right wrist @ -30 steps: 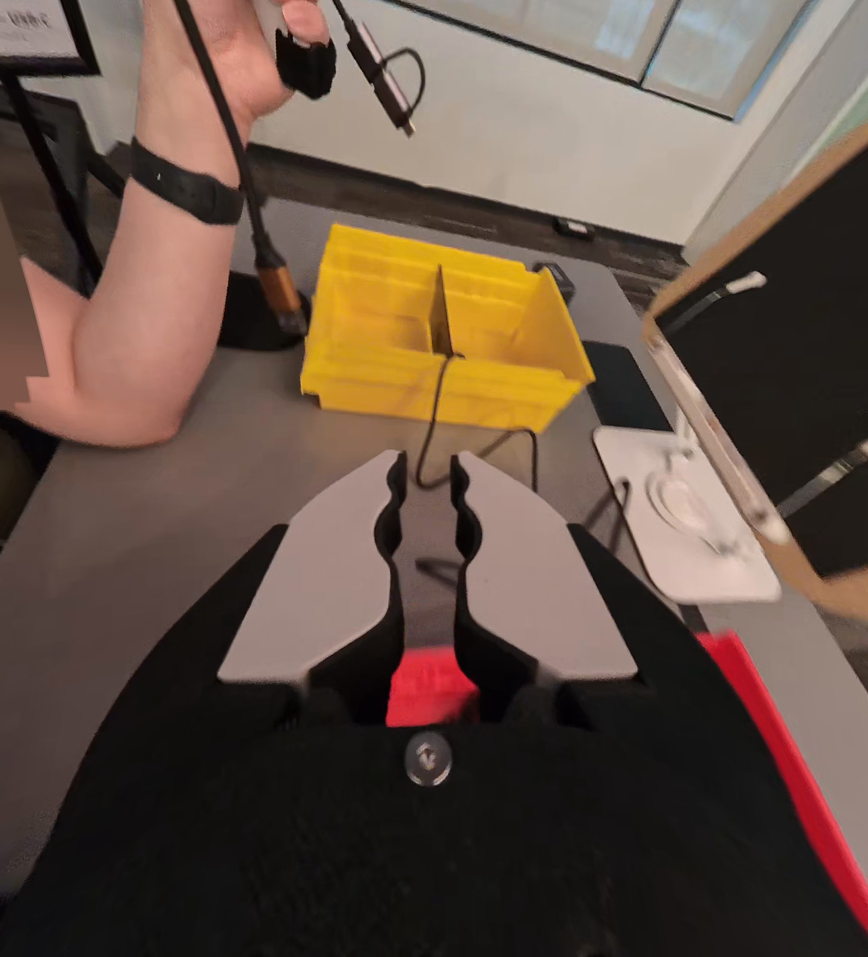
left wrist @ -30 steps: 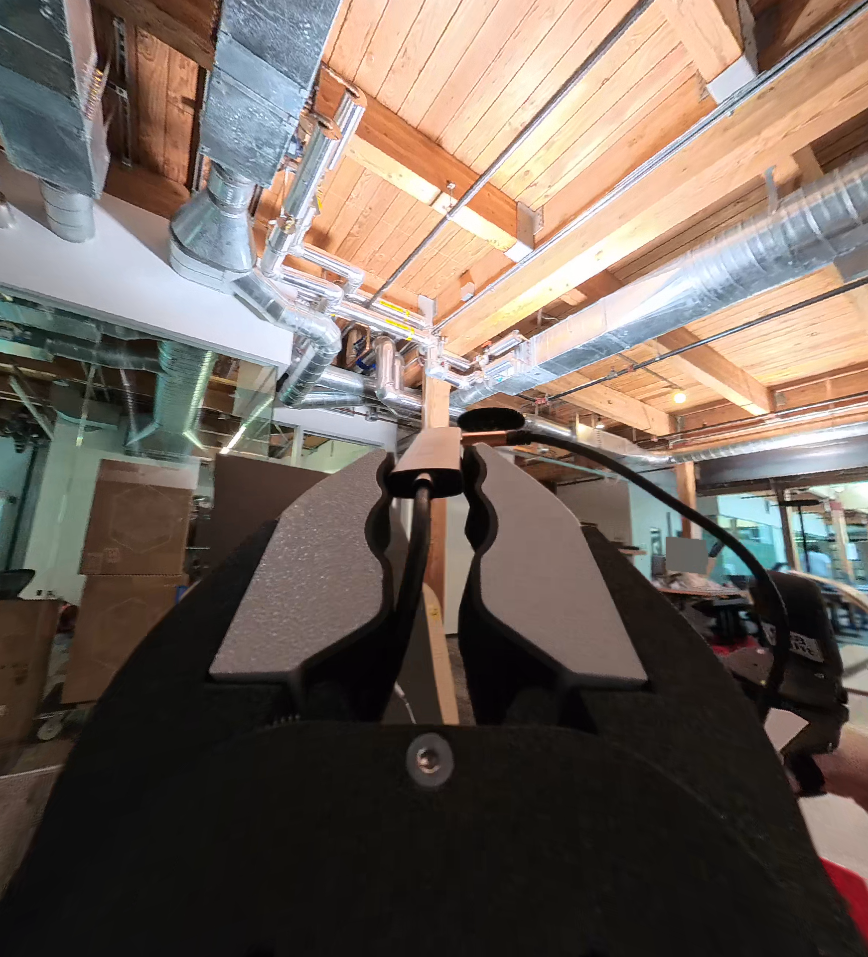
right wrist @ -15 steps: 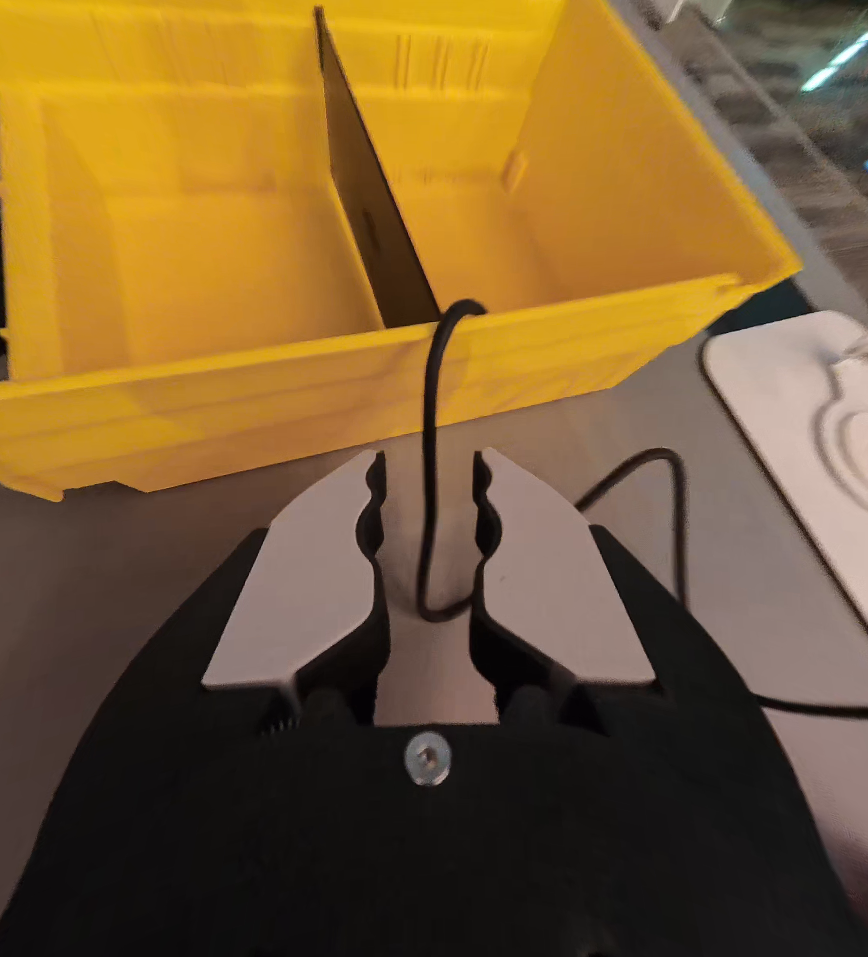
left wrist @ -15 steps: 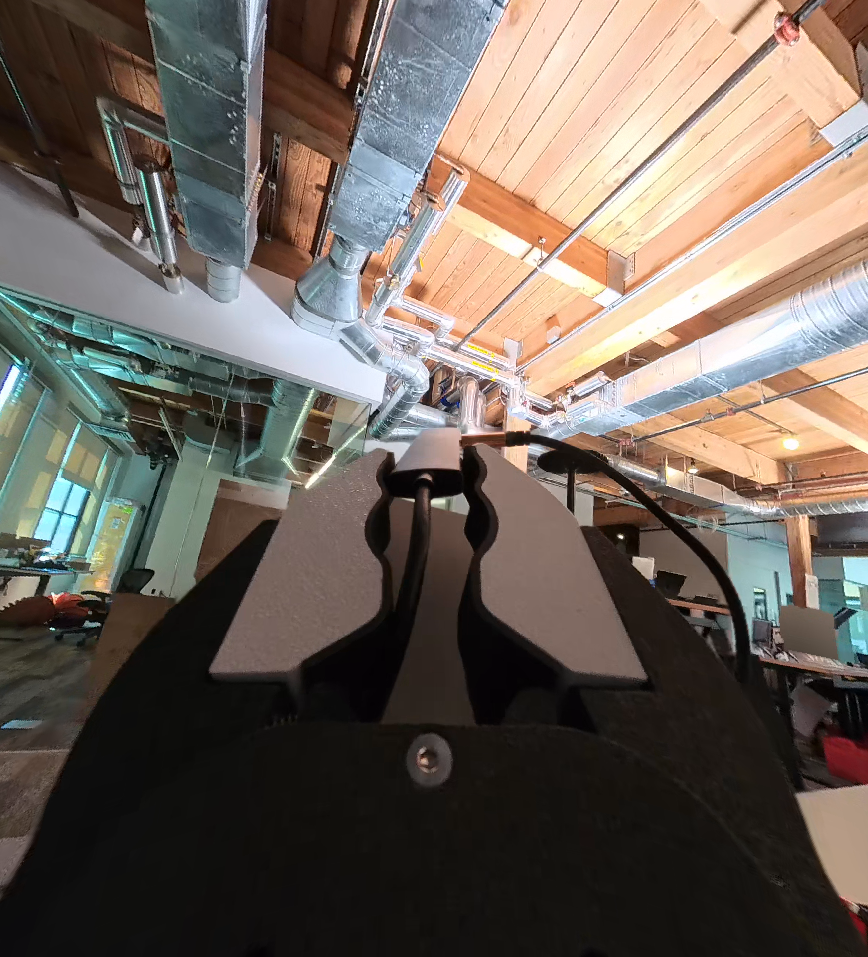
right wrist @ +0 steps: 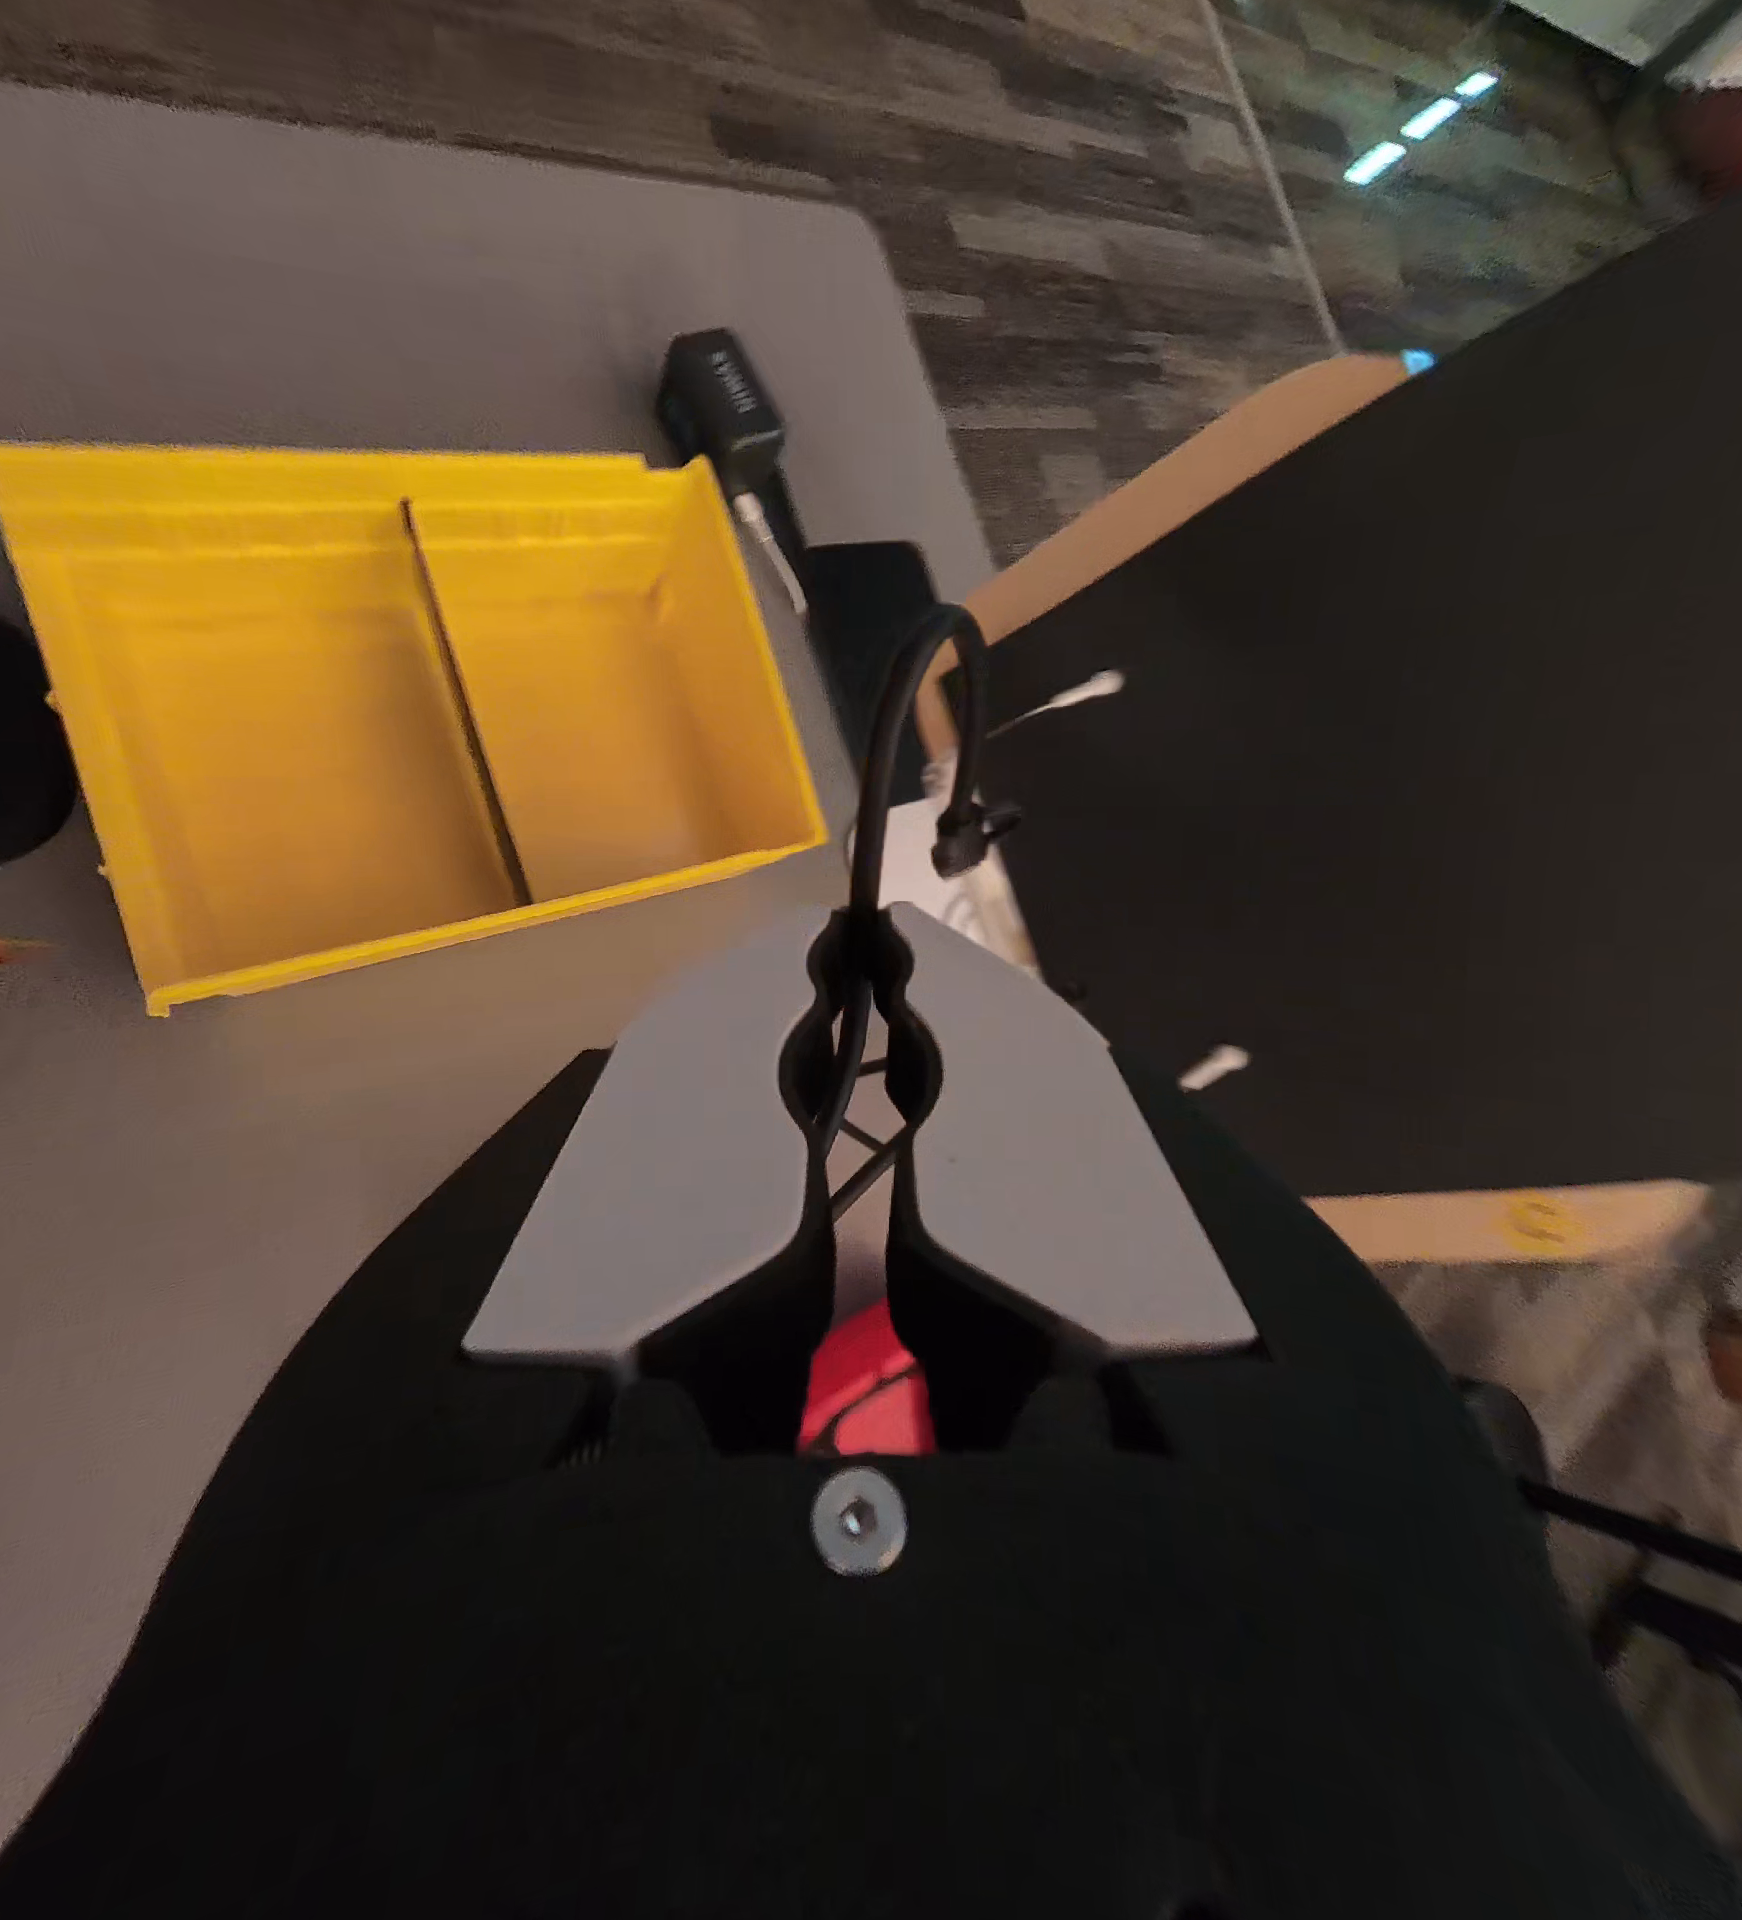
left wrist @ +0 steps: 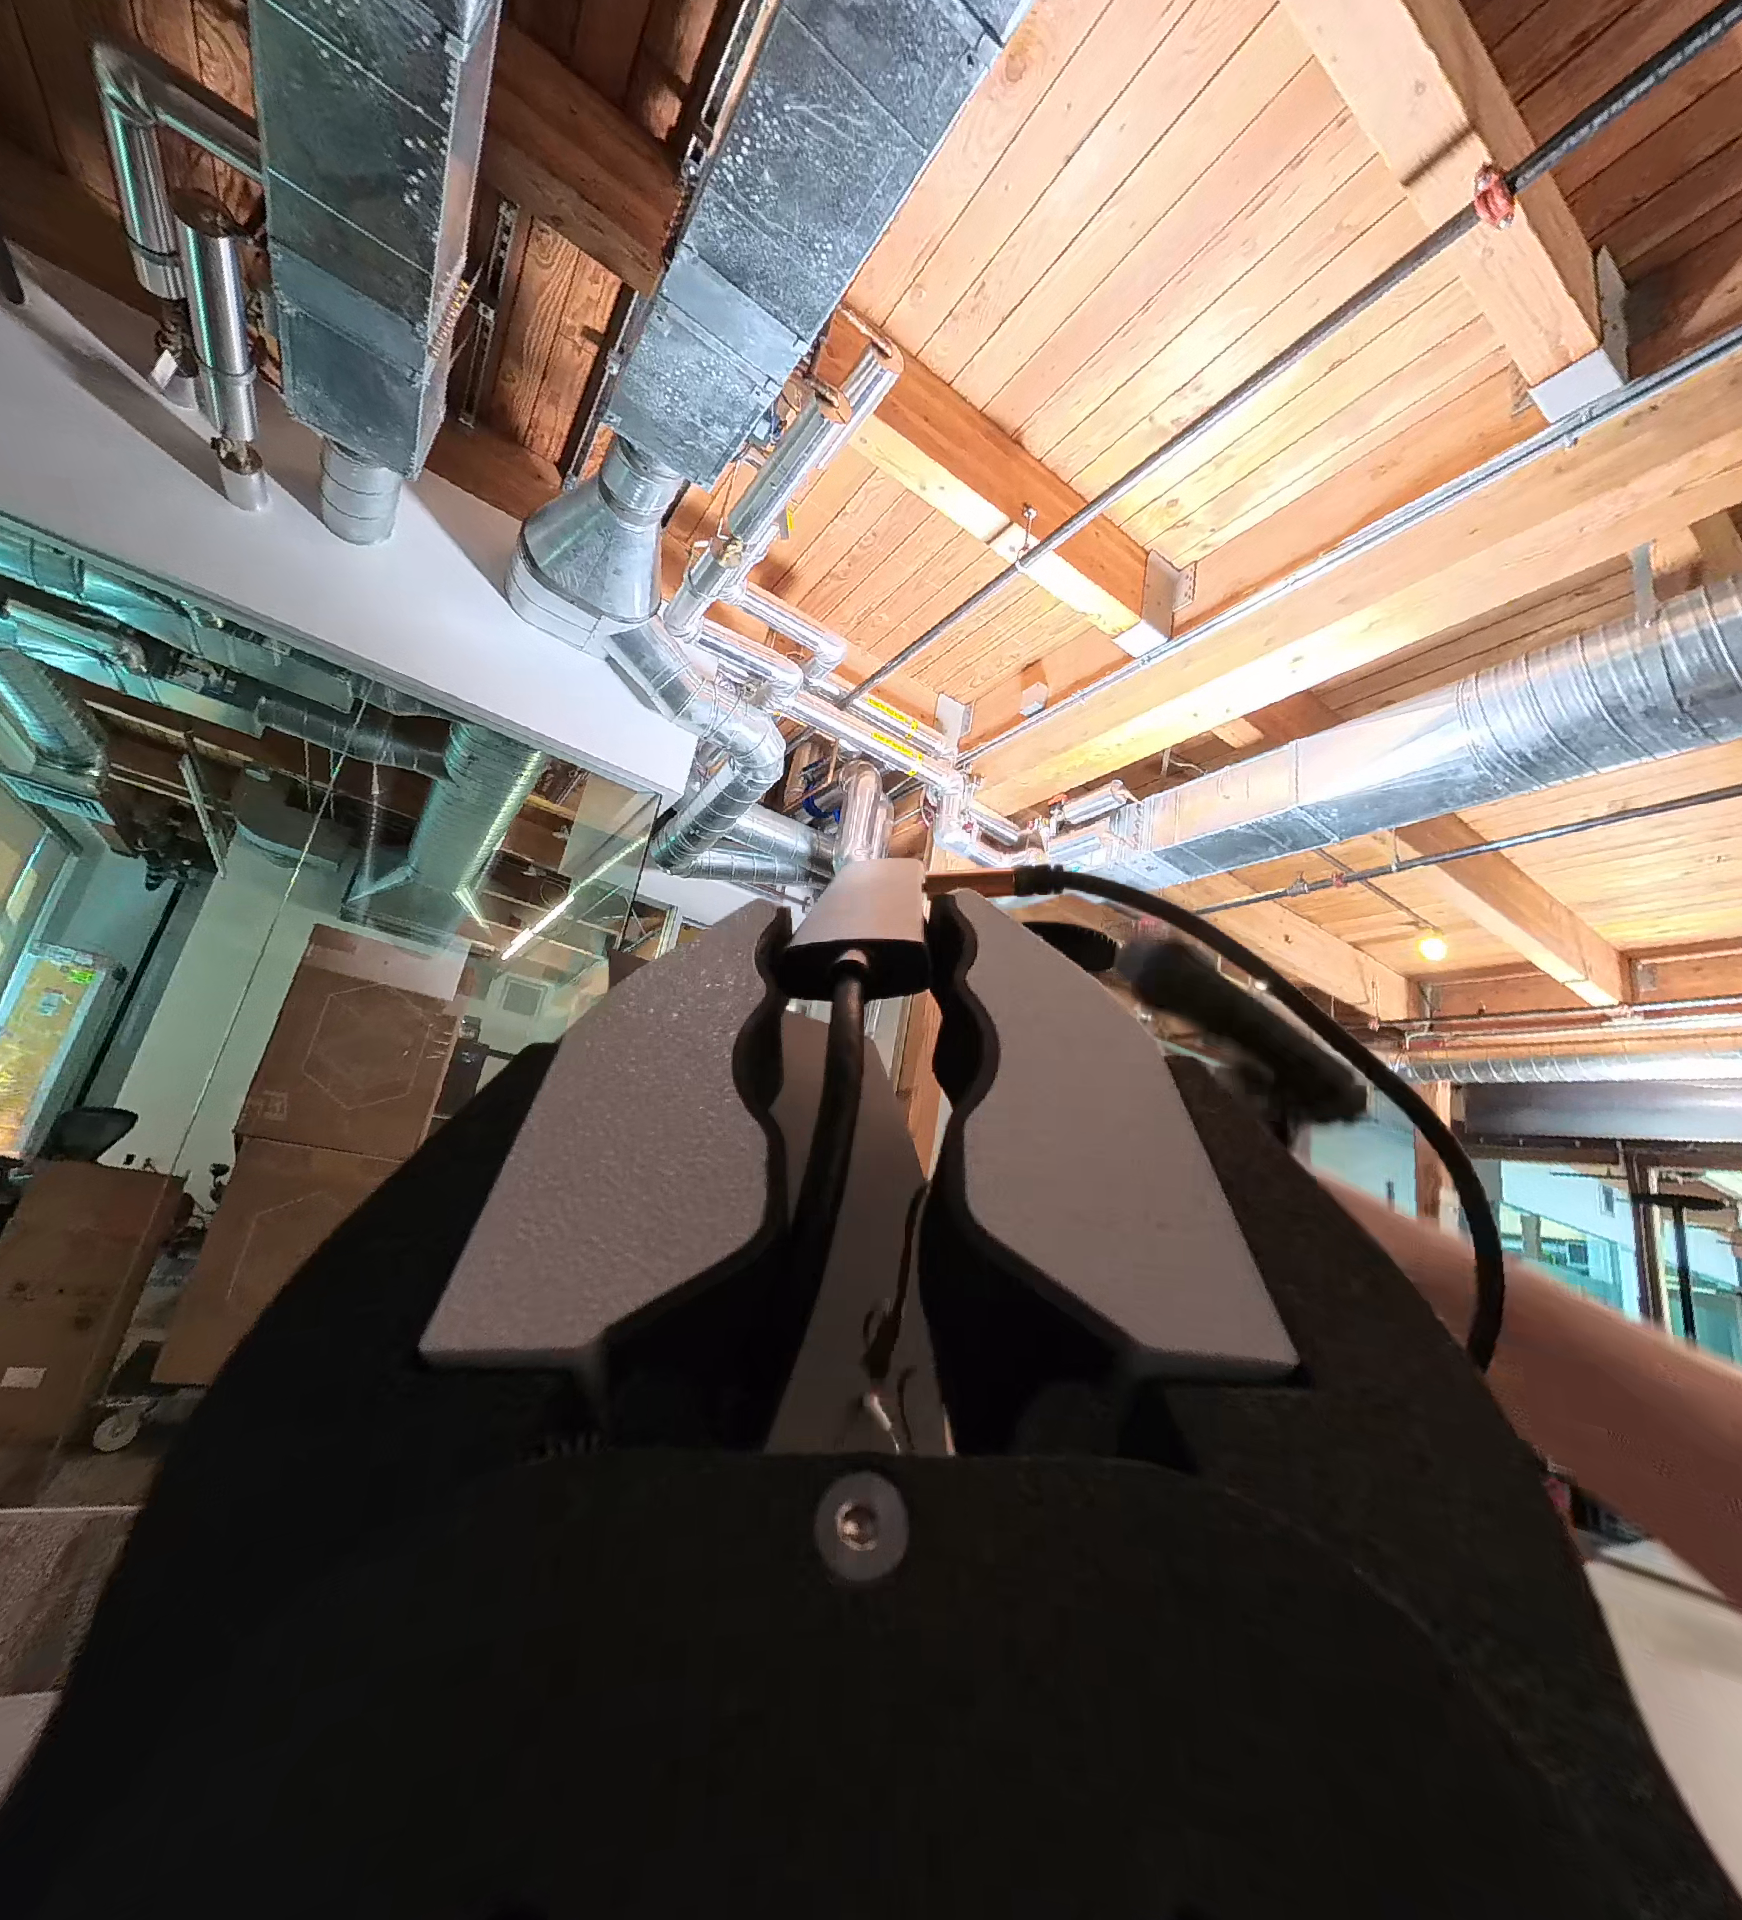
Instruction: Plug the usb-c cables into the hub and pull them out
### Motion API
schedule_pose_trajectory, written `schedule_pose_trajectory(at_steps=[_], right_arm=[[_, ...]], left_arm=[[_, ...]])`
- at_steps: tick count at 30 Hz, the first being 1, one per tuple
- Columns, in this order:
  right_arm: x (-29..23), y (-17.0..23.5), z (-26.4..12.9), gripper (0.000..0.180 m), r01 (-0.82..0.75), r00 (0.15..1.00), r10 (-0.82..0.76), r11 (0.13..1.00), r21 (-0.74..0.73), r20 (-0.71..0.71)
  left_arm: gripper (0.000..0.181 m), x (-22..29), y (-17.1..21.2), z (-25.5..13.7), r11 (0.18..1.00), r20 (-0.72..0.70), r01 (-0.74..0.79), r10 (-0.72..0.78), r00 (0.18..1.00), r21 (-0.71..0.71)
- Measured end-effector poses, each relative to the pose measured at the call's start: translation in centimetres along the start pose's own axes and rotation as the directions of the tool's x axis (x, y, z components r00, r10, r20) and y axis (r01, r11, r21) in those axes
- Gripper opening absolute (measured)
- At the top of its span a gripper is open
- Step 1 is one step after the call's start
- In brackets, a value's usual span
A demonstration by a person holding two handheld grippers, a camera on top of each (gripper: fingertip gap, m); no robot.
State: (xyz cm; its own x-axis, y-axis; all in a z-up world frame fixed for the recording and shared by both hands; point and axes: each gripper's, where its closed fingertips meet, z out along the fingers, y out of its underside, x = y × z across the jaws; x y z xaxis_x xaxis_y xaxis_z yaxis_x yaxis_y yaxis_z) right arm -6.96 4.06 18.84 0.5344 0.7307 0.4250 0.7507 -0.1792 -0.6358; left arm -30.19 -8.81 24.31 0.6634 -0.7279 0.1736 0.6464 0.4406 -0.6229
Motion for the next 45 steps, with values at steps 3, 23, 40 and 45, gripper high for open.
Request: schedule_pose_trajectory(at_steps=[3,23,40,45], right_arm=[[4.7,-3.0,-5.1,0.005,0.035,0.989,-0.047,0.995,-0.09,-0.142],[14.1,-1.7,-25.6,0.006,-0.143,0.87,-0.033,0.938,-0.317,-0.492],[7.5,13.4,-24.0,0.006,-0.184,0.977,0.114,0.882,-0.433,-0.182],[4.0,18.3,-19.9,0.005,-0.142,0.982,0.182,0.872,-0.469,0.041]], left_arm=[[0.025,-0.5,-0.4,-0.4,0.999,-0.003,0.027,-0.027,1.0,0.019],[0.024,-0.9,-0.1,-0.5,0.992,-0.057,0.123,-0.122,0.991,0.016],[0.024,0.5,0.2,0.1,0.994,-0.087,0.105,-0.105,0.991,-0.009],[0.024,1.1,0.4,0.3,0.995,-0.099,0.095,-0.097,0.99,-0.022]])
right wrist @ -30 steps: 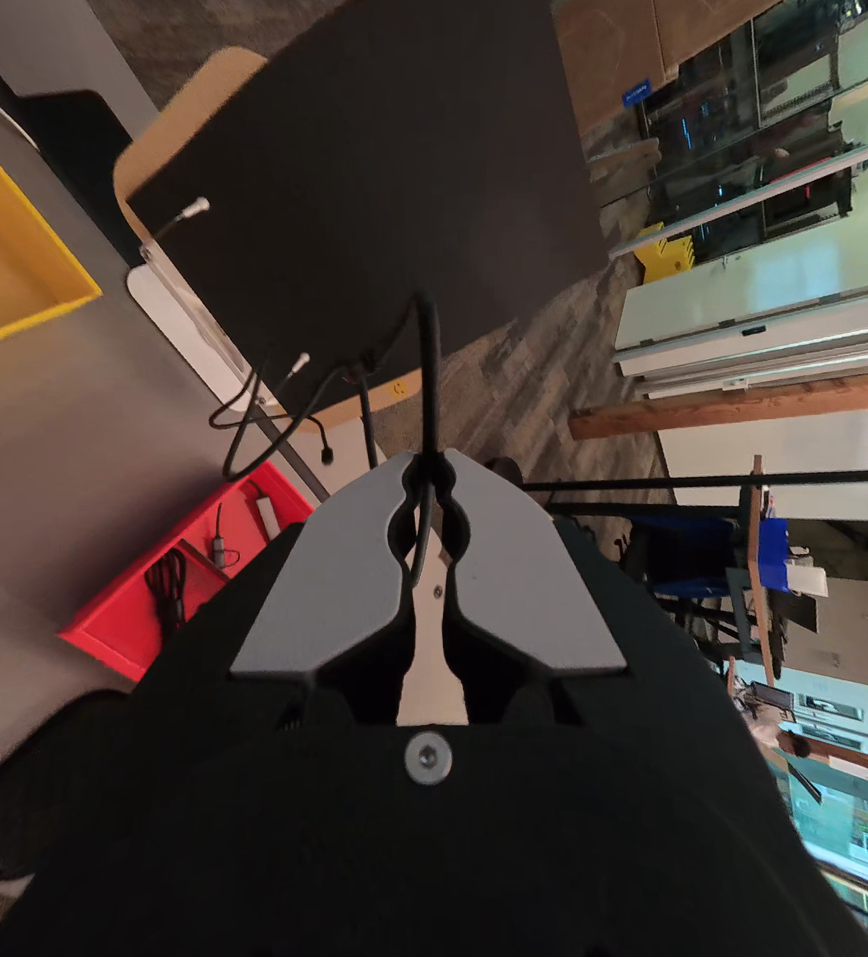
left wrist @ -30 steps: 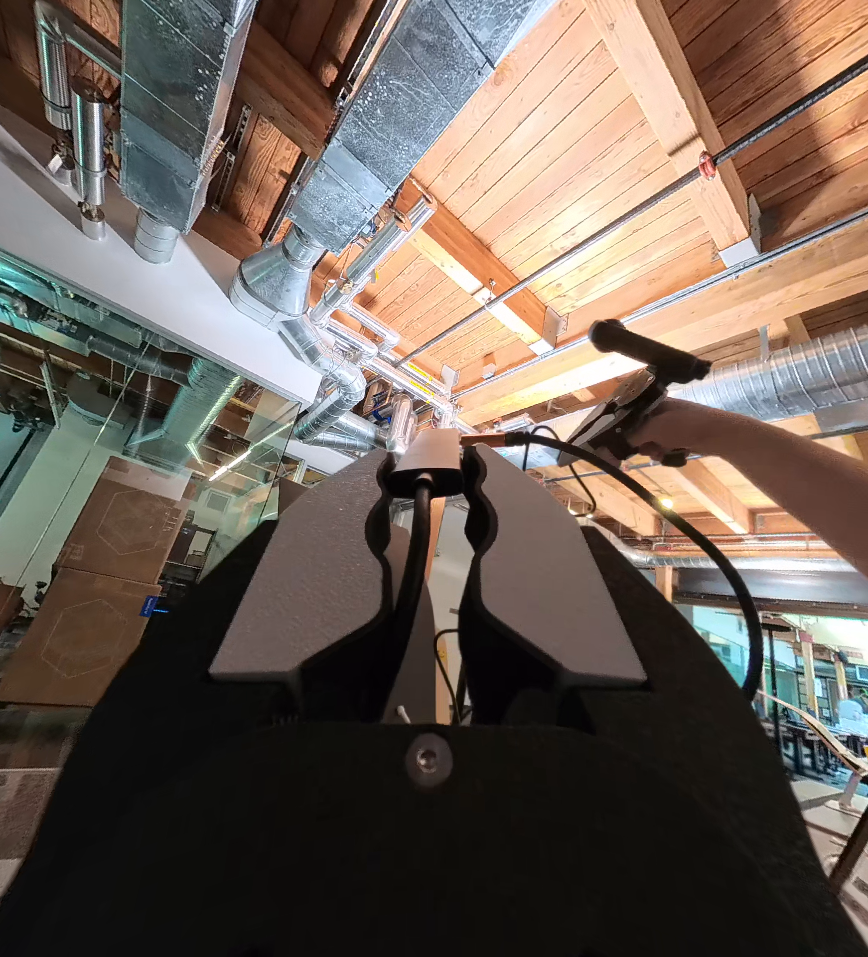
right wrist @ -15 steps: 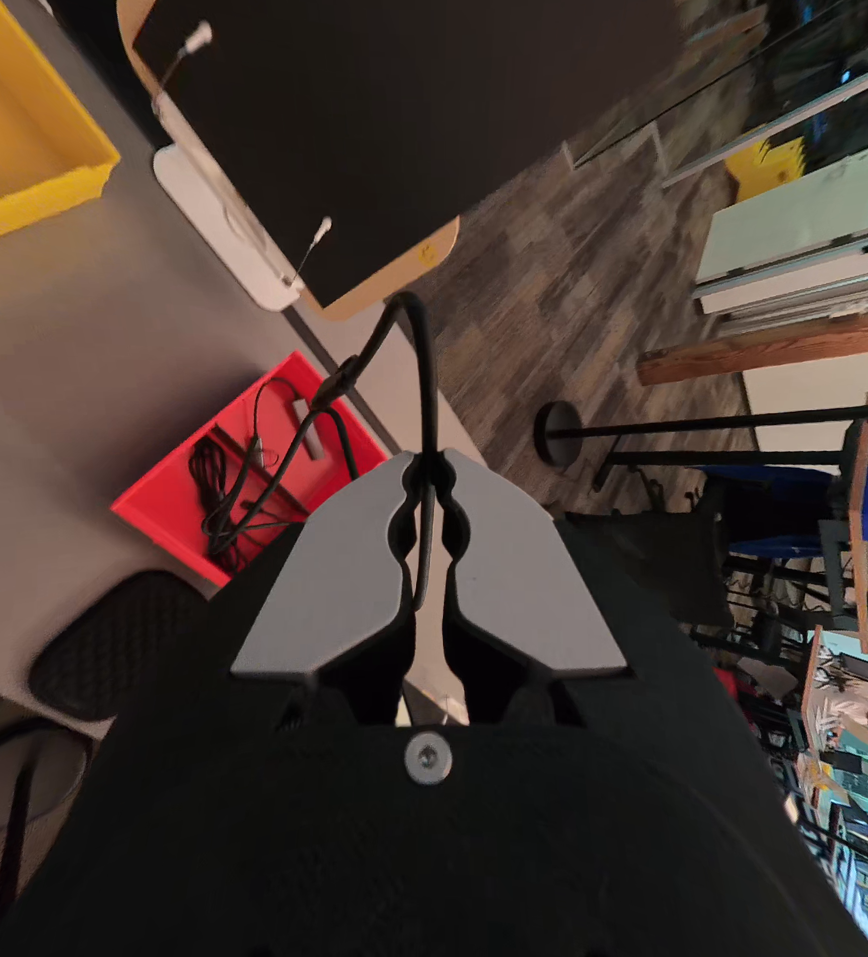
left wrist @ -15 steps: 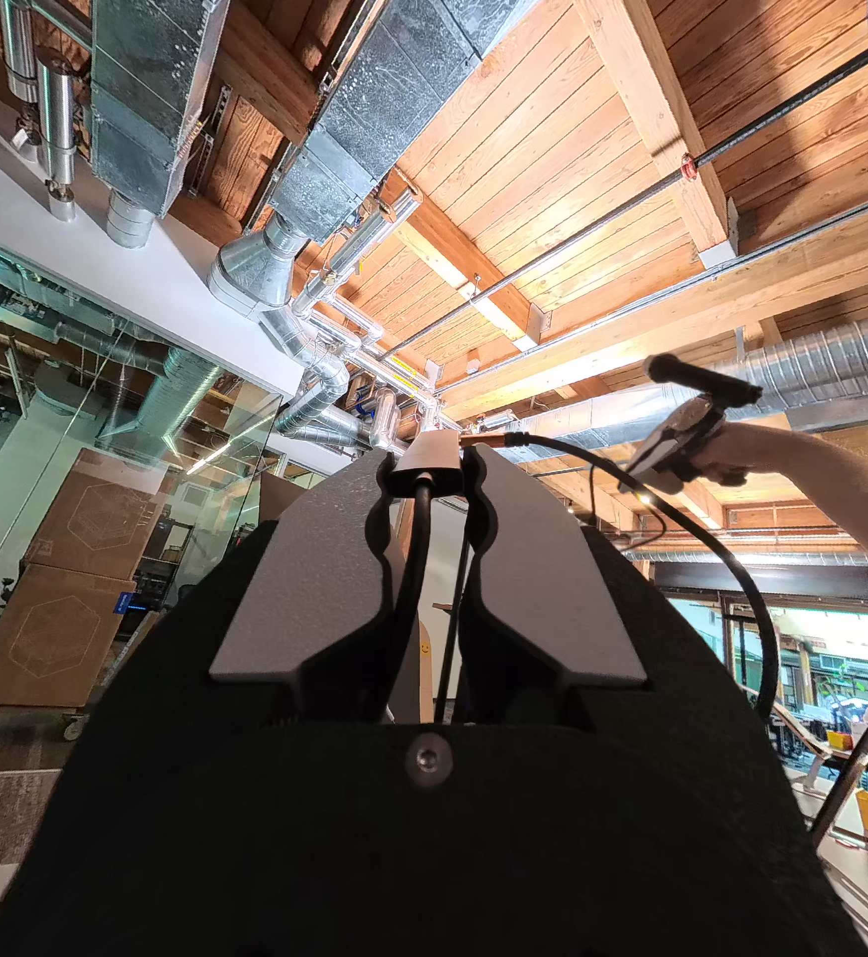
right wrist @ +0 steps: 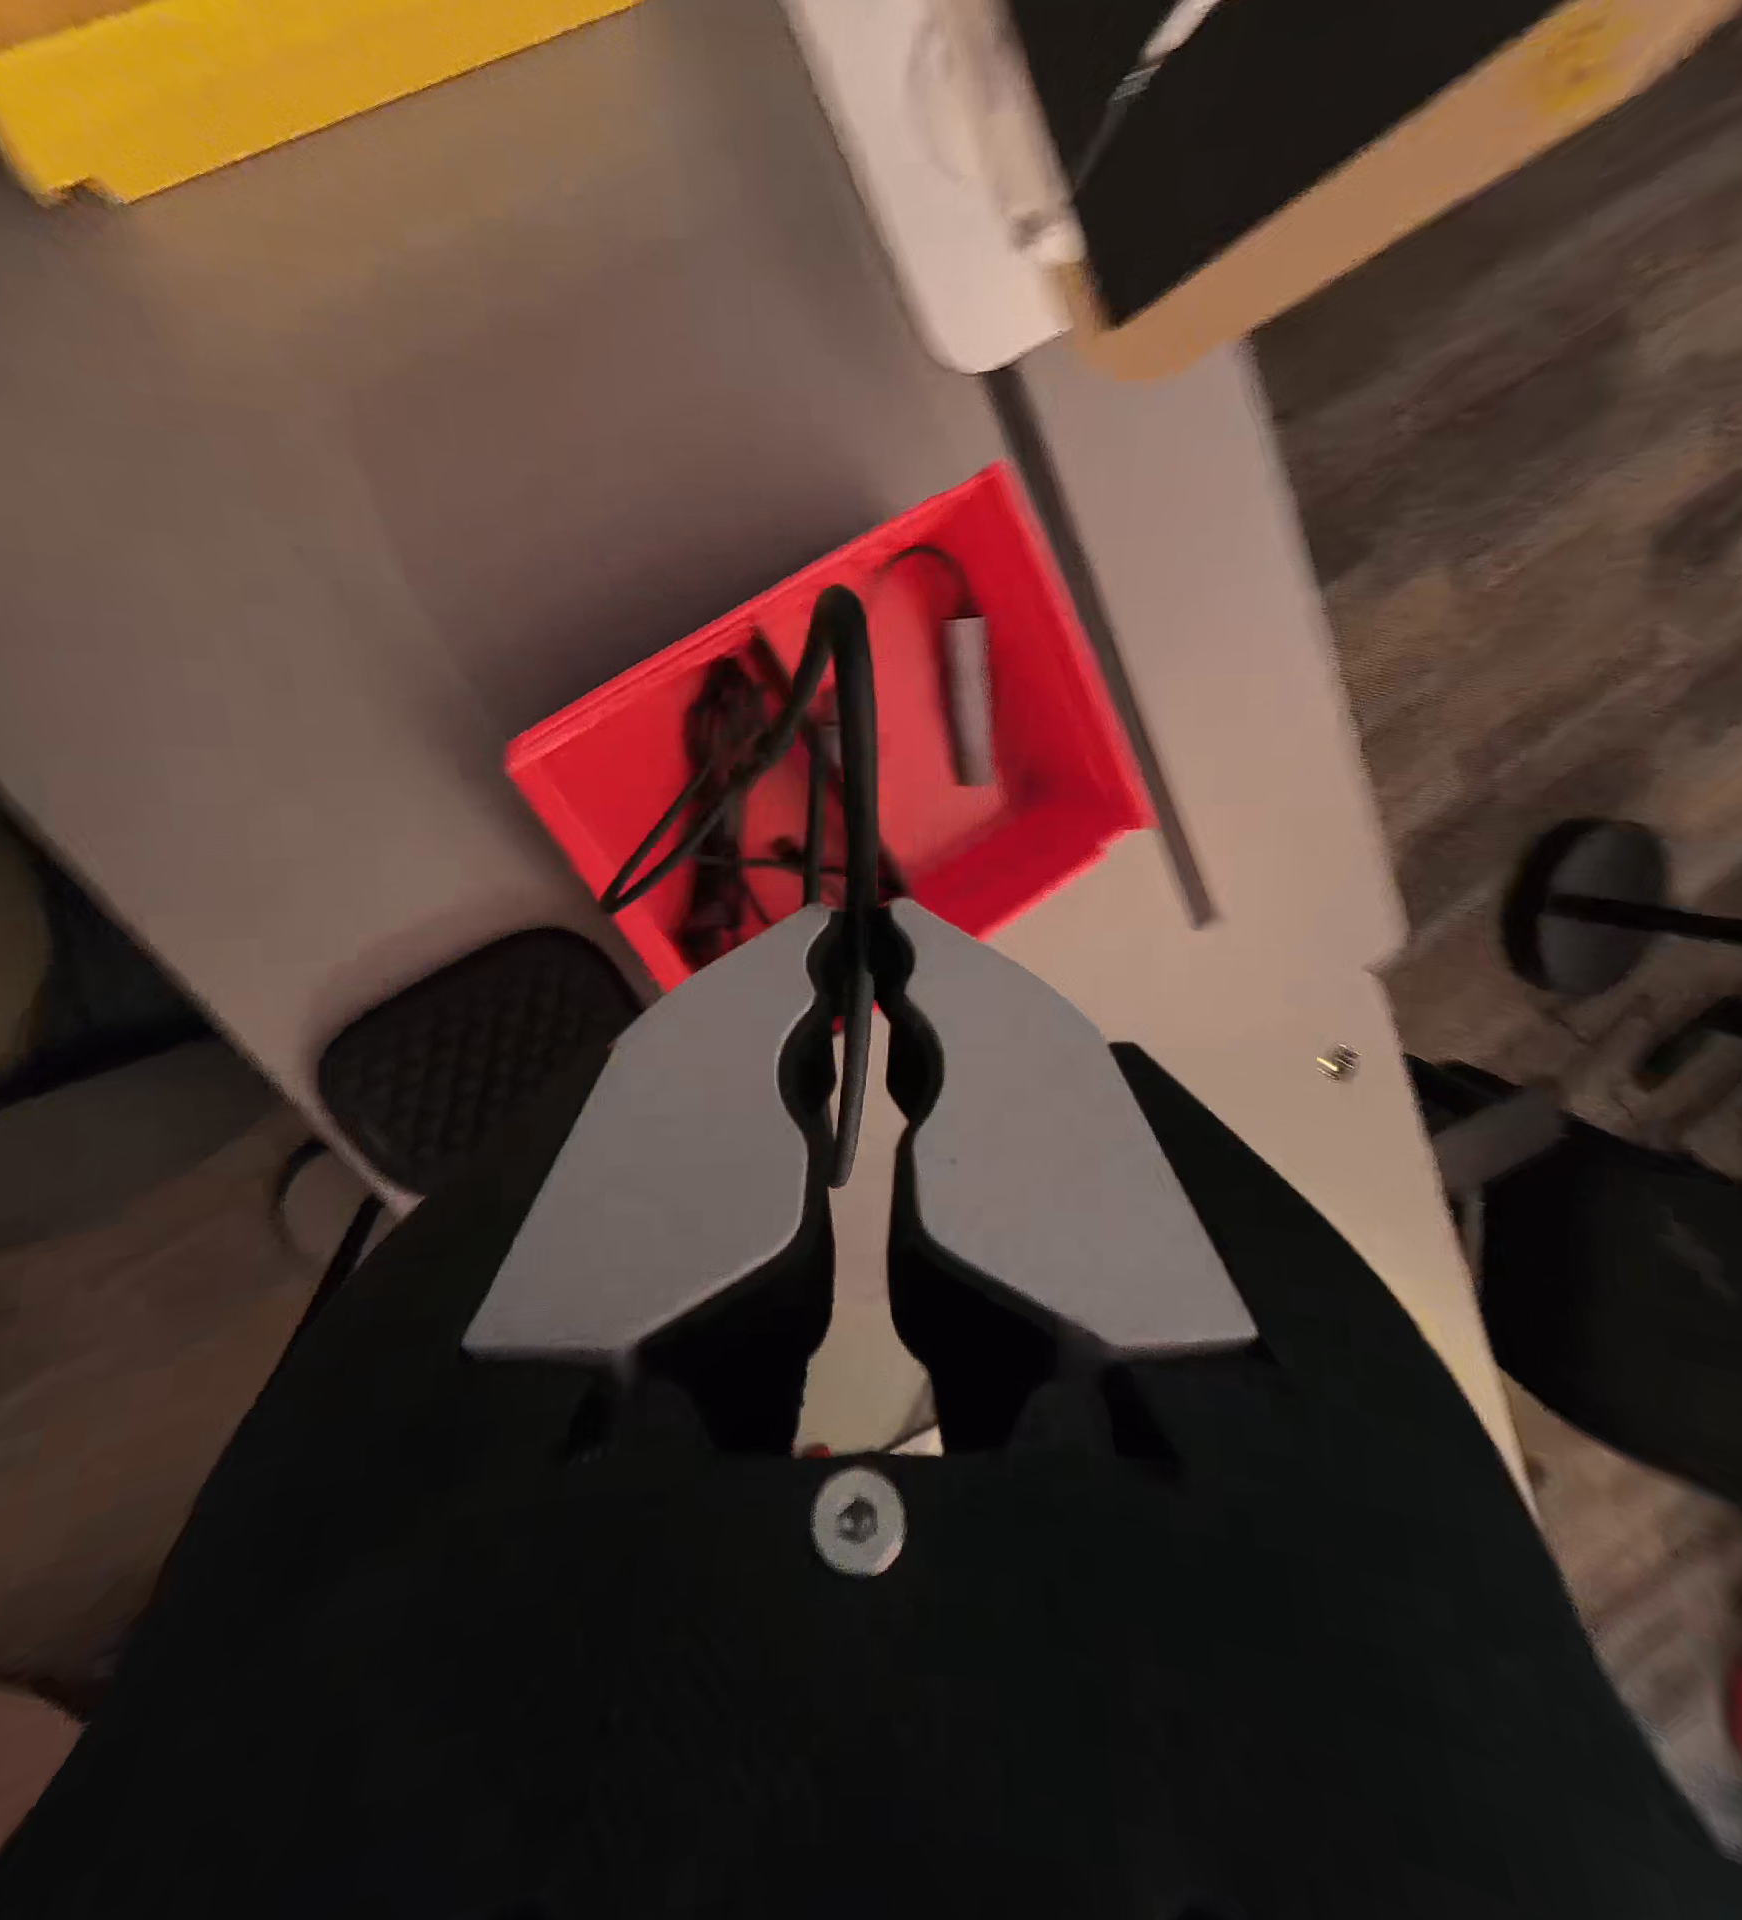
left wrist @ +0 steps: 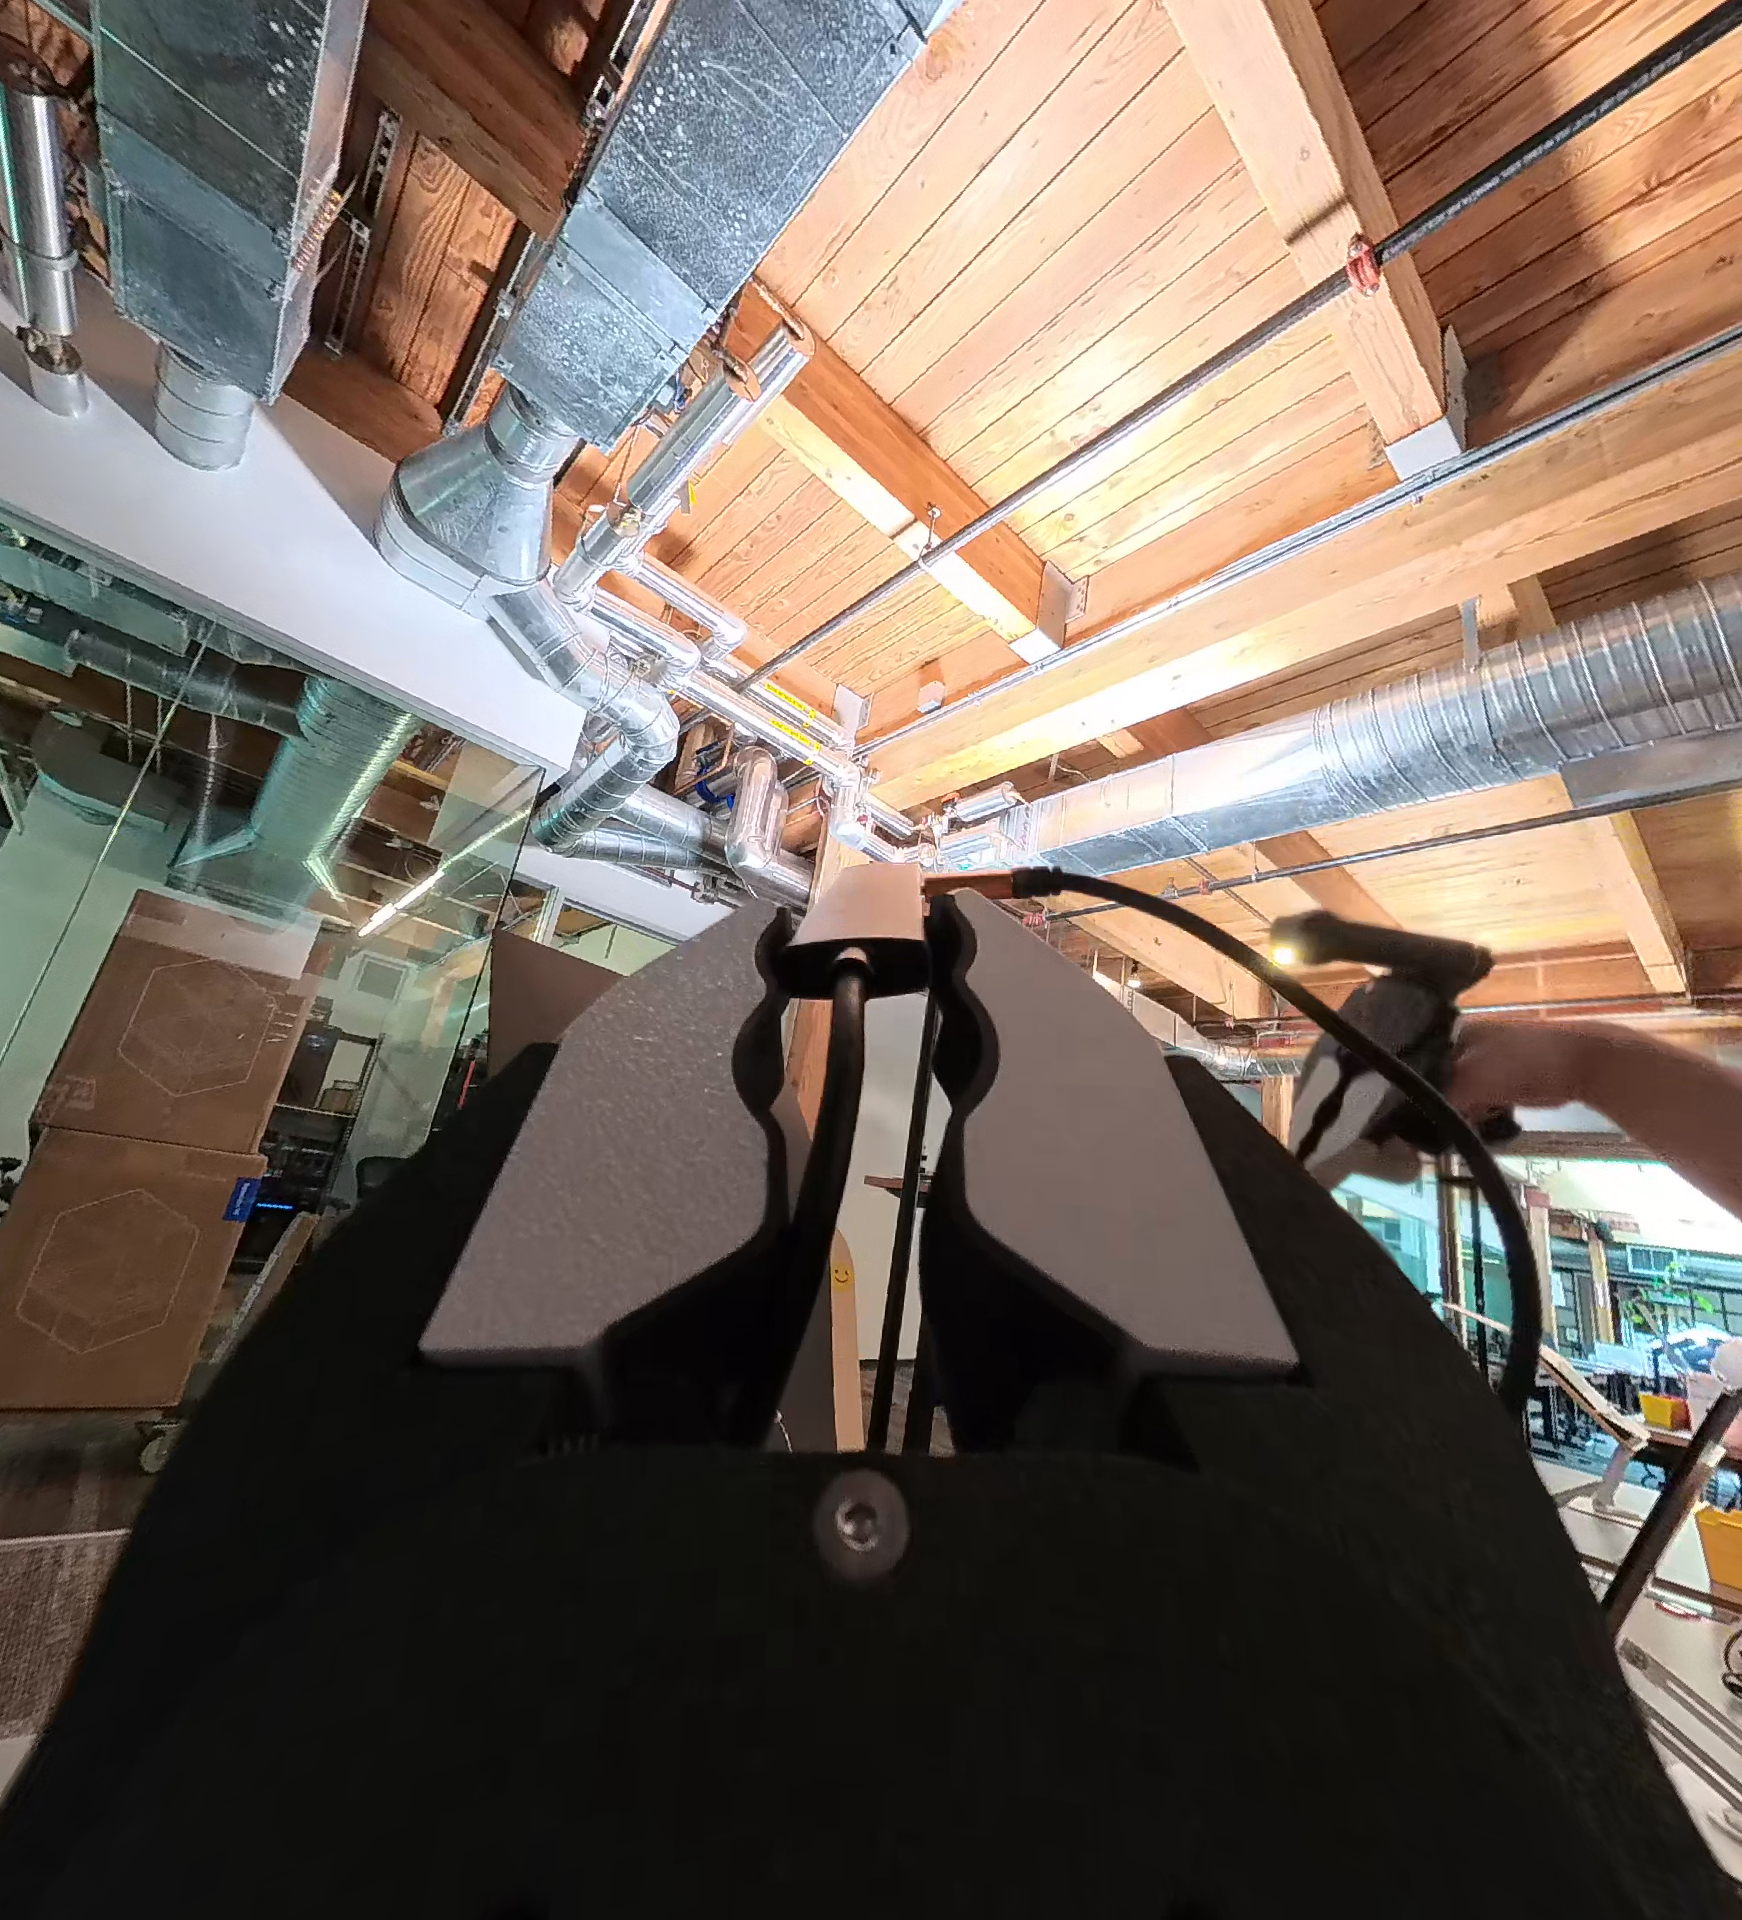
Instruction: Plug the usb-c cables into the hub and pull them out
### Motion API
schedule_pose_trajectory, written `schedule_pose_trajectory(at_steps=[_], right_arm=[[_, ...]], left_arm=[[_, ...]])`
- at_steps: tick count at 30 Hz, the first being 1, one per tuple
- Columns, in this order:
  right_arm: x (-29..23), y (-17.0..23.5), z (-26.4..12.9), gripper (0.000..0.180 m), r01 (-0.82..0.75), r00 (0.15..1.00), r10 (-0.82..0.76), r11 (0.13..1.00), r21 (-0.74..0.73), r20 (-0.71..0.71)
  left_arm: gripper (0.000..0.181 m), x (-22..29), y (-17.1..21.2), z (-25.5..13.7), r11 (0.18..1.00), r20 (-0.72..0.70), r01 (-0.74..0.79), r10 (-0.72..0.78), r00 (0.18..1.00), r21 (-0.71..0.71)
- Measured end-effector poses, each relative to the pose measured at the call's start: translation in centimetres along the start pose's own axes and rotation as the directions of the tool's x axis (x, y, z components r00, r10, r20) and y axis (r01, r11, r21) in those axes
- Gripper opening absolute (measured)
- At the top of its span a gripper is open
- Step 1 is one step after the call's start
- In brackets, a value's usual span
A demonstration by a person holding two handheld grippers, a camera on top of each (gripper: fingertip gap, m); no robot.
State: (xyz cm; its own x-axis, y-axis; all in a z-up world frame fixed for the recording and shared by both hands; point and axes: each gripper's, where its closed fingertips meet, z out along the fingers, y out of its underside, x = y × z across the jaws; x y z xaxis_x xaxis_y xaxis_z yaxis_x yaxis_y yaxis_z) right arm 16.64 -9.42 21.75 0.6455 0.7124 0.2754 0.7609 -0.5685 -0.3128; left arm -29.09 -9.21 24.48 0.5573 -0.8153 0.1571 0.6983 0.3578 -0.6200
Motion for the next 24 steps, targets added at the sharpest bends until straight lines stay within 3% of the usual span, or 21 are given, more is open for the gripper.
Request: schedule_pose_trajectory(at_steps=[4,8,18,24], right_arm=[[-2.7,3.9,7.0,0.005,0.045,0.966,-0.033,0.998,-0.041,0.257],[-4.2,7.5,14.1,0.006,0.083,0.925,-0.038,0.991,-0.104,0.377],[-4.8,12.0,26.8,0.006,0.164,0.92,-0.094,0.974,-0.158,0.38],[-4.6,13.3,29.8,0.009,0.074,0.936,0.014,0.97,-0.233,0.353]], left_arm=[[0.024,-0.2,0.1,0.0,1.0,-0.001,0.009,-0.009,1.0,0.002],[0.024,-0.5,0.1,0.0,1.0,0.003,0.019,-0.019,1.0,0.005],[0.024,-0.1,0.8,0.7,1.0,-0.013,0.02,-0.02,1.0,-0.011],[0.024,0.6,1.6,1.4,0.999,-0.035,0.013,-0.015,0.999,-0.046]])
